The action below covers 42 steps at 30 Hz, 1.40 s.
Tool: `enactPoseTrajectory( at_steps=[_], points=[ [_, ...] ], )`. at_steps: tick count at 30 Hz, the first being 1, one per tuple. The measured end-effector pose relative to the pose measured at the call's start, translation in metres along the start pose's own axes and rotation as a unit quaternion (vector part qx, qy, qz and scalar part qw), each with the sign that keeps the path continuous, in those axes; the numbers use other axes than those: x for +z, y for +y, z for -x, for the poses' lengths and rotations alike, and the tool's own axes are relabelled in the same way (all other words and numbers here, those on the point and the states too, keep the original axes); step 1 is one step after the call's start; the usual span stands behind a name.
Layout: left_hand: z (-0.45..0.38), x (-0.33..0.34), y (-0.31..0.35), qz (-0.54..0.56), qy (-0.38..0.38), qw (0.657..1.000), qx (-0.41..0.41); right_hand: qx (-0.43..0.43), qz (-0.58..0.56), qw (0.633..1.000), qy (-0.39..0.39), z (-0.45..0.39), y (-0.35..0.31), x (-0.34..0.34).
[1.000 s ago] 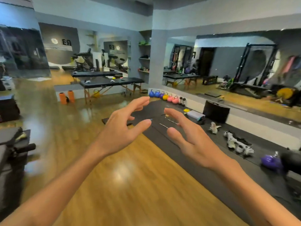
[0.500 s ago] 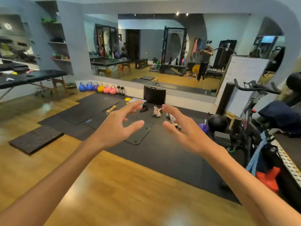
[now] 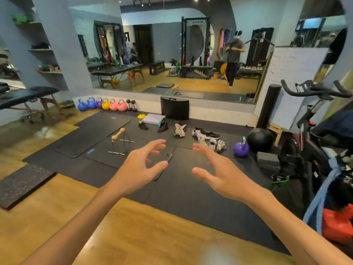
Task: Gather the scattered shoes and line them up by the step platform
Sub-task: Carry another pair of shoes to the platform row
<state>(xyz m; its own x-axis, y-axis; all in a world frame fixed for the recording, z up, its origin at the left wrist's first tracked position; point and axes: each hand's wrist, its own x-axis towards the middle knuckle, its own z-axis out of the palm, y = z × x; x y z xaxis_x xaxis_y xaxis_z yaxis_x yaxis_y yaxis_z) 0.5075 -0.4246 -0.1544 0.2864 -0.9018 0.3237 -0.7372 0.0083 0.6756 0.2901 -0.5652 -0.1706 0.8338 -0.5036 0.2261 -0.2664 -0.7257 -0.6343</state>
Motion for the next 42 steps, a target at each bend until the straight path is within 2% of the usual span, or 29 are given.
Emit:
enactPoseTrajectory(
  at_steps=[4,12,17,23,30,33,37,42],
  points=[
    [-0.055,0.026,-0.024,0.002,-0.021,1.0,-0.013,0.017,-0.019,0.999,-0.041,-0.053,0.058,-0.003],
    [-0.181,0.06,-0.101,0.011,-0.055,0.998,-0.023,0.064,-0.026,0.995,-0.071,-0.155,0.164,-0.004],
    [-0.257,0.069,-0.17,0.053,-0.058,0.997,-0.019,0.103,0.003,0.993,-0.064,-0.227,0.214,-0.012],
    [-0.376,0.068,-0.243,0.076,-0.098,0.992,-0.023,0.163,0.02,0.985,-0.052,-0.322,0.265,-0.023],
    [-0.506,0.097,-0.295,0.088,-0.155,0.984,-0.022,0.196,-0.015,0.98,-0.031,-0.412,0.337,-0.021],
    [-0.558,0.122,-0.316,0.094,-0.149,0.984,-0.03,0.2,-0.029,0.979,-0.033,-0.452,0.381,-0.028],
    [-0.632,0.157,-0.338,0.086,-0.182,0.979,-0.037,0.205,-0.063,0.977,-0.006,-0.508,0.45,-0.045],
    [-0.72,0.175,-0.357,0.079,-0.164,0.981,-0.069,0.193,-0.076,0.978,-0.04,-0.584,0.521,-0.067]
  ],
)
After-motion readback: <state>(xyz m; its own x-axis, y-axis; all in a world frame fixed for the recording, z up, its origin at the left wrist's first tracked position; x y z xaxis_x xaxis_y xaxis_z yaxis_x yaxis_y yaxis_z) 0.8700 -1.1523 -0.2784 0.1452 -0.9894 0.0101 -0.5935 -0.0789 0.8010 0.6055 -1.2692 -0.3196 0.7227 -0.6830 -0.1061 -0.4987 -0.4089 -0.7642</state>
